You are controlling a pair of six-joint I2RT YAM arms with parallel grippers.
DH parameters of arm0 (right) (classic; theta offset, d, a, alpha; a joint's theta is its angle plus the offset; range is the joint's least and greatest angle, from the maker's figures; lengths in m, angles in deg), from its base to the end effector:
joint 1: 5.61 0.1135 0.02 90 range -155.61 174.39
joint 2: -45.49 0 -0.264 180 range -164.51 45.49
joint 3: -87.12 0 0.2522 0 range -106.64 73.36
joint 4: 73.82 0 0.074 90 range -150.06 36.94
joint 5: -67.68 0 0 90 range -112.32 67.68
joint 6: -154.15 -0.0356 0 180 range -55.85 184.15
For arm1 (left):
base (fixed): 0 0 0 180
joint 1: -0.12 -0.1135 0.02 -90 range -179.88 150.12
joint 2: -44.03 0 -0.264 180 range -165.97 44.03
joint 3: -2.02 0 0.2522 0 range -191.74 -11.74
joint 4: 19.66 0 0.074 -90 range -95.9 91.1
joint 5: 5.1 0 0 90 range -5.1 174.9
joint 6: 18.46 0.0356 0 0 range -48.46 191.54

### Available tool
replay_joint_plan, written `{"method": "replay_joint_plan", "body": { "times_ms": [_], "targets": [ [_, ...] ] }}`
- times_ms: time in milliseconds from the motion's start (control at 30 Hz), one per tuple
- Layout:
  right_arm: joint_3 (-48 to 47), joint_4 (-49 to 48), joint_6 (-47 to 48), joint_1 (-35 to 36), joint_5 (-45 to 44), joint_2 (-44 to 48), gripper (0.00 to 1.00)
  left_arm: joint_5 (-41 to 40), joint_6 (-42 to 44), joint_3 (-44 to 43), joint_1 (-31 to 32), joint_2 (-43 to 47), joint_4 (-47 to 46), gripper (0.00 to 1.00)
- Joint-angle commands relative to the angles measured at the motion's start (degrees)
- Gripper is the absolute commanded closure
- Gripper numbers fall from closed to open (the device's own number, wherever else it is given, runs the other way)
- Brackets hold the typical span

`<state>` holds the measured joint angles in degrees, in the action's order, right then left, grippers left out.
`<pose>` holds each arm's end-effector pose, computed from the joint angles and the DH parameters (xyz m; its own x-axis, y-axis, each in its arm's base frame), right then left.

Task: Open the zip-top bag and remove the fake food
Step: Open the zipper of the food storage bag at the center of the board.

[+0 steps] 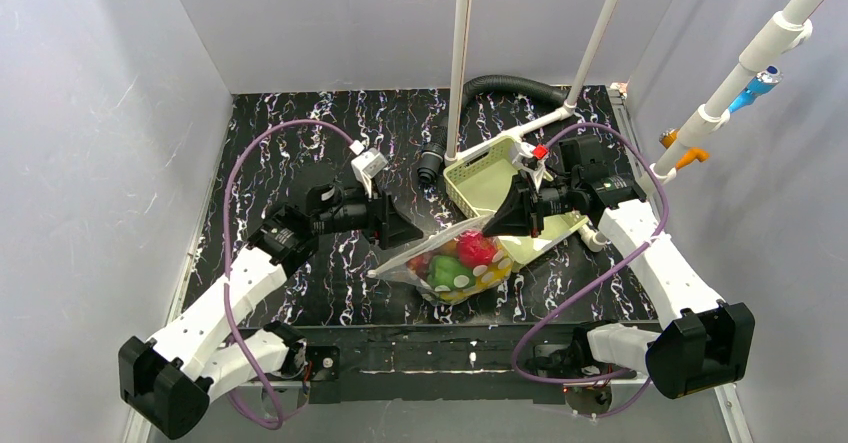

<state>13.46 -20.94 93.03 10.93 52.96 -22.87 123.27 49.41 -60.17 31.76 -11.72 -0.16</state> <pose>0.2105 0.0984 0.3209 -0.2827 -0.2120 -0.9355 -0.9528 -0.0508 0.2994 0.1768 -0.1349 0.3370 -0.5271 -0.0221 -0.8495 0.7854 0.3691 -0.4969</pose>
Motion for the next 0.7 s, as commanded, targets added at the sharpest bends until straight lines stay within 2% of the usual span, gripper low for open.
{"method": "replay_joint_plan", "body": {
  "times_ms": [0,233,667],
  "targets": [
    [-2.2,0.6,1.1,0.3,2.2,0.9,0.99,3.9,0.8,0.6,1.4,-0.7,-3.9,0.42],
    [-1.9,0.5,1.2,0.3,2.1,1.1,0.99,2.7,1.0,0.7,2.9,-2.4,-4.4,0.50],
    [-1.5,0.4,1.2,0.3,1.8,1.6,0.99,1.0,1.8,-0.4,6.3,-5.0,-3.2,0.57]
  ]
}}
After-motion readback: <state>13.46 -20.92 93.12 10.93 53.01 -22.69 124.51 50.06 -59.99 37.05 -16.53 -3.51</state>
